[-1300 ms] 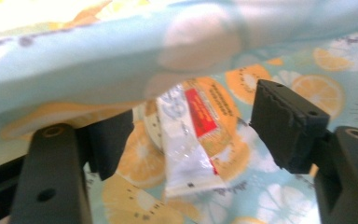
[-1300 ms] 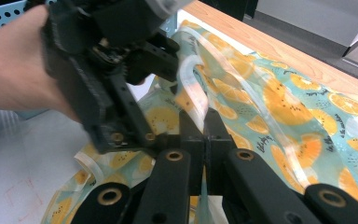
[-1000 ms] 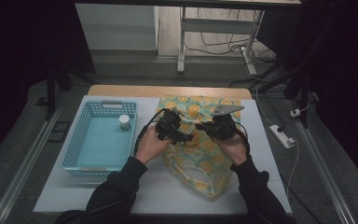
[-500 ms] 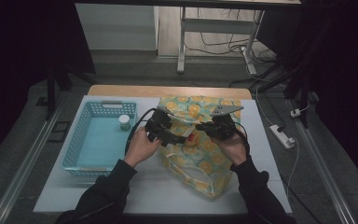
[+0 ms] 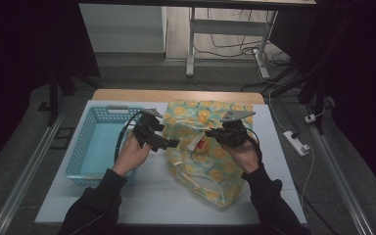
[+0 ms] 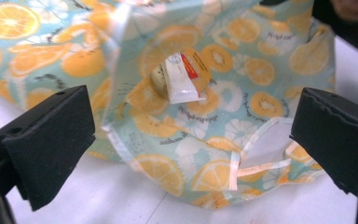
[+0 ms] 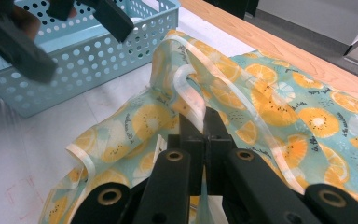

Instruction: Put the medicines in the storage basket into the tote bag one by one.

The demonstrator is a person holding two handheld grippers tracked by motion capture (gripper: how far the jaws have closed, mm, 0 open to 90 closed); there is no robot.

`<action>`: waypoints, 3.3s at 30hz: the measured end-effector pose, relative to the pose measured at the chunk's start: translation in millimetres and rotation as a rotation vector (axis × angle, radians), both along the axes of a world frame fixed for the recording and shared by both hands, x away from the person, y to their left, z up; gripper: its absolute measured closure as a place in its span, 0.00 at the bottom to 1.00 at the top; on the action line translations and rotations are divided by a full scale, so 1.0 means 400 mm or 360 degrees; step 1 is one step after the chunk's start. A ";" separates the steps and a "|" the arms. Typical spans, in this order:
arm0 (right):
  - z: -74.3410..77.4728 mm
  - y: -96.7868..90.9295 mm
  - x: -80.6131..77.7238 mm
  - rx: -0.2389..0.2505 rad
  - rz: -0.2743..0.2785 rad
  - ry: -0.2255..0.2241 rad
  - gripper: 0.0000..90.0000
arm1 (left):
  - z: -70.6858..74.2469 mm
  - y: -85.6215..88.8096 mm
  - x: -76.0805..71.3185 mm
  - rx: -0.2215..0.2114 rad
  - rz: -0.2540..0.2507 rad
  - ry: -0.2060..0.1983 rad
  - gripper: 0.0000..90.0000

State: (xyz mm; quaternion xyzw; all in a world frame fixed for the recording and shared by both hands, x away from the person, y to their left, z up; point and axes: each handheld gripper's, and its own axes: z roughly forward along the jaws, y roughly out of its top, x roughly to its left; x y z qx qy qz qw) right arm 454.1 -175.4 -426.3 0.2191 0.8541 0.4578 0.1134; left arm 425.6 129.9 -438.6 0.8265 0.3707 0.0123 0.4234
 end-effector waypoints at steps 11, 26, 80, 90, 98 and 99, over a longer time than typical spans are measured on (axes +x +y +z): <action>-0.001 0.001 0.000 -0.0002 -0.0001 0.0003 1.00 | 0.007 0.098 -0.006 0.0058 0.0116 -0.0030 0.00; -0.002 0.002 0.001 -0.0009 0.0002 0.0002 1.00 | -0.007 0.232 0.029 0.0193 0.0396 -0.0119 0.00; -0.001 0.003 -0.001 -0.0002 0.0009 -0.0013 1.00 | -0.119 0.278 0.141 0.0573 0.0526 0.0116 0.56; -0.001 0.007 -0.003 -0.0004 0.0010 -0.0010 1.00 | -0.035 0.278 0.100 0.0506 0.0510 0.0025 0.56; -0.001 0.006 -0.003 -0.0001 0.0008 -0.0009 1.00 | 0.008 0.267 0.069 0.0444 0.0461 -0.0021 0.56; -0.001 0.006 -0.003 -0.0002 0.0008 -0.0008 1.00 | 0.012 0.266 0.067 0.0438 0.0454 -0.0020 0.56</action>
